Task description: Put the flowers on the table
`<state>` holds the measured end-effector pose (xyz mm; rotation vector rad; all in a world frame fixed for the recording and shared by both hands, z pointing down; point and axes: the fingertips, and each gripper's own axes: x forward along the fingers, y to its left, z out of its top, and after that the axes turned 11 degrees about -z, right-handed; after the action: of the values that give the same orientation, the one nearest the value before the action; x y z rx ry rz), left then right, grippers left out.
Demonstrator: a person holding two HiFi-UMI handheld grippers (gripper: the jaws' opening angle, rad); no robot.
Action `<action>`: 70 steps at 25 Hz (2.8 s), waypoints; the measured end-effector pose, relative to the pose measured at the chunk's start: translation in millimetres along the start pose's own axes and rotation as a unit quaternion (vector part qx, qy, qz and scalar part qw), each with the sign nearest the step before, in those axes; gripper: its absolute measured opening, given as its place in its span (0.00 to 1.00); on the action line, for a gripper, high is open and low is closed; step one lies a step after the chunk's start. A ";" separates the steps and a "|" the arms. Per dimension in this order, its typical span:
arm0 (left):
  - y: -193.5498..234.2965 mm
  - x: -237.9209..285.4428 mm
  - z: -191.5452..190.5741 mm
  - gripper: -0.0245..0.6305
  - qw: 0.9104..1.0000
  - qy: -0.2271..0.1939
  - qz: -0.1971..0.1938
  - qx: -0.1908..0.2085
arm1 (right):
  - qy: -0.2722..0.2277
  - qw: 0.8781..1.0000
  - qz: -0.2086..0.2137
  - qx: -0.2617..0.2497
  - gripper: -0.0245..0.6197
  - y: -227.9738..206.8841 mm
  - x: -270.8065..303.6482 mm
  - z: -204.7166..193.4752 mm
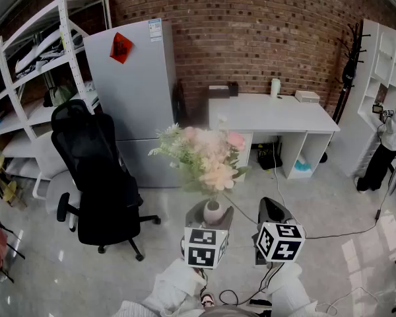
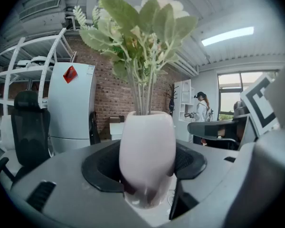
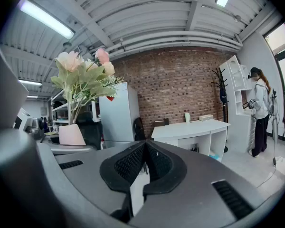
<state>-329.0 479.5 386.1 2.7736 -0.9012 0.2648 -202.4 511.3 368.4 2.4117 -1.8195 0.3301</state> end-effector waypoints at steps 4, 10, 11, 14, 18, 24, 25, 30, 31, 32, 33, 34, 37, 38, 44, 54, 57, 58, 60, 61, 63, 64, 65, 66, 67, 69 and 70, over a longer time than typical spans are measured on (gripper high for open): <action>4.4 4.7 -1.4 0.46 1.000 -0.002 0.000 0.002 | 0.001 1.000 -0.001 -0.001 0.07 -0.4 7.0 -3.5; 26.0 11.3 4.3 0.46 1.000 -0.001 -0.001 0.008 | -0.003 1.000 -0.003 -0.002 0.07 11.2 24.5 2.6; 29.1 12.8 3.9 0.46 1.000 -0.001 -0.002 0.009 | -0.002 1.000 -0.003 -0.001 0.07 12.9 28.0 1.4; 35.2 16.9 -1.0 0.46 1.000 -0.005 -0.002 0.016 | -0.003 1.000 -0.001 0.012 0.07 14.9 35.6 -7.7; 45.0 22.9 4.5 0.46 1.000 -0.008 -0.004 0.017 | -0.001 1.000 -0.010 0.007 0.07 14.3 42.9 -6.2; 52.2 40.6 5.2 0.46 1.000 0.003 -0.013 0.015 | 0.015 0.999 -0.027 0.025 0.07 1.5 62.1 -4.9; 54.5 44.5 5.2 0.46 1.000 0.004 -0.014 0.016 | 0.016 0.999 -0.028 0.024 0.07 1.9 65.9 -5.5; 64.3 66.7 10.4 0.46 1.000 0.003 -0.015 0.015 | 0.024 0.999 -0.027 0.022 0.07 -0.6 90.2 -8.0; 65.9 72.2 11.5 0.46 1.000 0.003 -0.015 0.015 | 0.024 0.999 -0.027 0.022 0.07 -2.8 96.2 -7.5; 67.6 78.3 12.6 0.46 1.000 0.002 -0.015 0.015 | 0.024 0.999 -0.028 0.023 0.07 -5.2 102.7 -6.6; 69.4 84.6 13.9 0.46 1.000 0.002 -0.016 0.016 | 0.024 0.999 -0.027 0.023 0.08 -7.5 109.4 -5.4; 71.4 91.0 15.5 0.46 1.000 0.002 -0.016 0.016 | 0.024 0.999 -0.027 0.022 0.07 -9.5 116.2 -3.9; 78.8 112.1 21.6 0.46 1.000 -0.001 -0.011 0.018 | 0.024 0.999 -0.024 0.016 0.07 -17.3 138.2 1.3; 81.1 120.5 23.7 0.46 1.000 -0.002 -0.009 0.017 | 0.023 0.999 -0.023 0.016 0.07 -21.3 146.2 3.4; 89.2 175.6 39.9 0.46 1.000 -0.005 -0.001 0.015 | 0.028 0.999 -0.020 0.012 0.07 -52.3 197.2 18.1; 105.5 256.1 72.8 0.46 1.000 -0.011 0.016 0.010 | 0.033 0.999 -0.007 0.007 0.07 -93.6 277.2 51.3; 108.8 279.9 73.6 0.46 1.000 -0.007 0.020 0.012 | 0.037 0.999 -0.003 0.007 0.07 -104.7 299.4 53.4; 110.4 288.3 74.9 0.46 1.000 -0.006 0.021 0.012 | 0.038 0.999 -0.001 0.006 0.07 -108.1 306.7 54.5; 112.9 305.1 79.2 0.46 1.000 -0.005 0.023 0.010 | 0.040 0.999 0.003 0.003 0.07 -115.5 320.6 56.6; 113.9 313.3 81.5 0.46 1.000 -0.005 0.024 0.009 | 0.041 0.999 0.004 0.002 0.07 -119.9 327.4 57.4; 116.0 329.1 85.7 0.46 1.000 -0.005 0.026 0.009 | 0.043 0.999 0.005 0.001 0.07 -129.9 340.5 59.7; 117.2 336.7 87.5 0.46 1.000 -0.006 0.027 0.009 | 0.042 0.999 0.004 0.001 0.07 -135.0 346.7 61.3; 118.6 343.8 89.1 0.46 1.000 -0.007 0.028 0.009 | 0.041 0.999 0.003 0.001 0.07 -140.0 352.6 63.1; 119.9 350.2 90.6 0.46 1.000 -0.009 0.029 0.009 | 0.039 0.999 0.002 0.002 0.07 -144.6 358.1 65.0; 120.9 356.0 92.5 0.46 0.999 -0.013 0.029 0.008 | 0.037 0.999 0.001 0.003 0.07 -149.0 363.2 66.7; 121.6 366.5 97.2 0.46 0.999 -0.024 0.027 0.005 | 0.034 0.999 -0.001 0.007 0.07 -157.3 372.0 69.5; 121.4 371.8 99.4 0.46 0.999 -0.028 0.026 0.004 | 0.033 0.999 -0.002 0.009 0.07 -161.3 375.9 70.2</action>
<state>-94.8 151.0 395.3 2.7816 -0.9885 0.2010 58.3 189.5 395.7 2.3860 -1.7917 0.4224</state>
